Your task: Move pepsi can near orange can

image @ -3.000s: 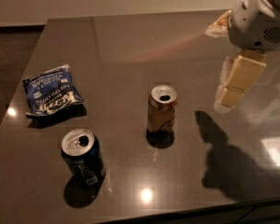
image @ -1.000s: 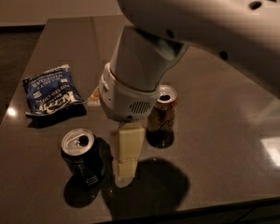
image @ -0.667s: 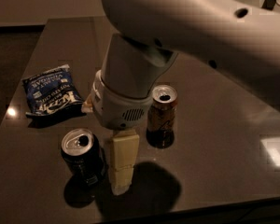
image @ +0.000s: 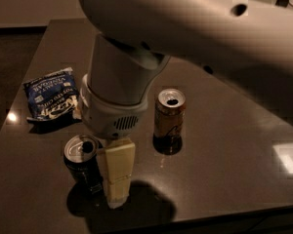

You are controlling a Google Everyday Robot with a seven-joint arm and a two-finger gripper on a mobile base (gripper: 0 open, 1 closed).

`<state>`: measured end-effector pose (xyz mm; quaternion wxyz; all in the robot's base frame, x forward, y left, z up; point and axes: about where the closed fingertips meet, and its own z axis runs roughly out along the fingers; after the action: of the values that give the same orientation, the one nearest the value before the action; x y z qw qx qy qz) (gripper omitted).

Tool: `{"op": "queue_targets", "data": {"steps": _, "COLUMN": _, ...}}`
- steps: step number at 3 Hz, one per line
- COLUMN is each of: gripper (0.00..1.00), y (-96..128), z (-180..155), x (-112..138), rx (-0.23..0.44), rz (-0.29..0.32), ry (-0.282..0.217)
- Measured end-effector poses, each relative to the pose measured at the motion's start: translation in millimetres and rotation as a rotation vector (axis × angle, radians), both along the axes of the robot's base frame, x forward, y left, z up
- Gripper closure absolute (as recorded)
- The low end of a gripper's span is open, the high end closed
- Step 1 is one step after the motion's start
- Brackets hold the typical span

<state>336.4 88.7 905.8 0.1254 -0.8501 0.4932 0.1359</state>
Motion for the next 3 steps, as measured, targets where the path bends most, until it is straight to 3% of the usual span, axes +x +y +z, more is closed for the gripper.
{"op": "queue_targets", "data": {"steps": 1, "gripper": 0.18, "y": 7.5, "z": 2.8, "x": -2.6, "rx": -0.004, "rz": 0.014, "ry": -0.01}}
{"op": "queue_targets", "data": {"steps": 3, "gripper": 0.64, "y": 13.9, "z": 4.6, "x": -2.9, "rx": -0.012, "rz": 0.028, "ry": -0.017}}
